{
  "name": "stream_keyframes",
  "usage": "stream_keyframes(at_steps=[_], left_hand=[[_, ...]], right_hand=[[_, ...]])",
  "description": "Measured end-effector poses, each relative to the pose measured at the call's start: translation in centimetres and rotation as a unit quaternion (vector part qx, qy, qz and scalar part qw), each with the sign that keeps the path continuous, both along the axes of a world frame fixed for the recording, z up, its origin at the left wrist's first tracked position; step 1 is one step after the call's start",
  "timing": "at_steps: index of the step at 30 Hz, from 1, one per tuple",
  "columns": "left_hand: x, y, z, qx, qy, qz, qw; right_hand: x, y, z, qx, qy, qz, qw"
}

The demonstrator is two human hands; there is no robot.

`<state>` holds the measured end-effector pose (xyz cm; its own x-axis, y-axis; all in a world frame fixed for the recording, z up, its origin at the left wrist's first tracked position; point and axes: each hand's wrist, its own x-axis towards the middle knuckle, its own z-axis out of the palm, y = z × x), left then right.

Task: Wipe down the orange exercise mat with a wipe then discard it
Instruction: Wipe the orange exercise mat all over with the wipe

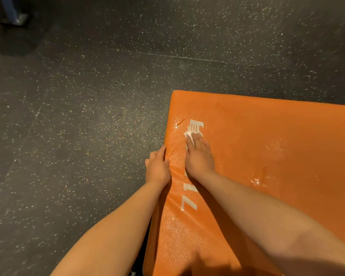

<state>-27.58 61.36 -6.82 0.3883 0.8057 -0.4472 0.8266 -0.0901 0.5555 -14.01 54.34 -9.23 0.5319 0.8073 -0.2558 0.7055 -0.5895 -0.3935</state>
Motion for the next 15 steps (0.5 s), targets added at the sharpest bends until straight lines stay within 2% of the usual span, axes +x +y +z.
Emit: stream_keyframes(at_steps=[2, 4, 6, 7, 9, 12, 14, 15], left_hand=[[0.0, -0.1, 0.0, 0.002, 0.000, -0.002, 1.000], [0.2, -0.3, 0.1, 0.008, 0.006, -0.008, 1.000], [0.4, -0.4, 0.0, 0.027, 0.026, -0.029, 0.999], [0.6, -0.4, 0.0, 0.036, 0.038, -0.042, 0.998], [0.8, -0.3, -0.1, 0.050, 0.055, -0.060, 0.995], [1.2, 0.1, -0.1, 0.035, 0.049, -0.047, 0.997], [1.6, 0.4, -0.1, 0.027, 0.021, -0.022, 0.999], [1.8, 0.6, -0.2, 0.028, 0.003, -0.010, 1.000]], right_hand=[[-1.6, -0.1, 0.5, 0.016, 0.038, 0.016, 0.999], [-2.9, -0.3, 0.8, 0.021, 0.076, 0.102, 0.992], [-2.8, -0.7, 0.8, 0.013, 0.061, 0.188, 0.980], [-2.2, -0.8, 0.7, 0.016, 0.041, 0.201, 0.979], [-0.6, -0.9, 0.4, 0.025, 0.012, 0.145, 0.989], [1.5, -0.9, -0.4, -0.003, -0.003, -0.025, 1.000], [1.0, -0.2, -0.4, -0.006, 0.007, -0.053, 0.999], [0.3, 0.4, -0.3, 0.011, 0.028, -0.036, 0.999]])
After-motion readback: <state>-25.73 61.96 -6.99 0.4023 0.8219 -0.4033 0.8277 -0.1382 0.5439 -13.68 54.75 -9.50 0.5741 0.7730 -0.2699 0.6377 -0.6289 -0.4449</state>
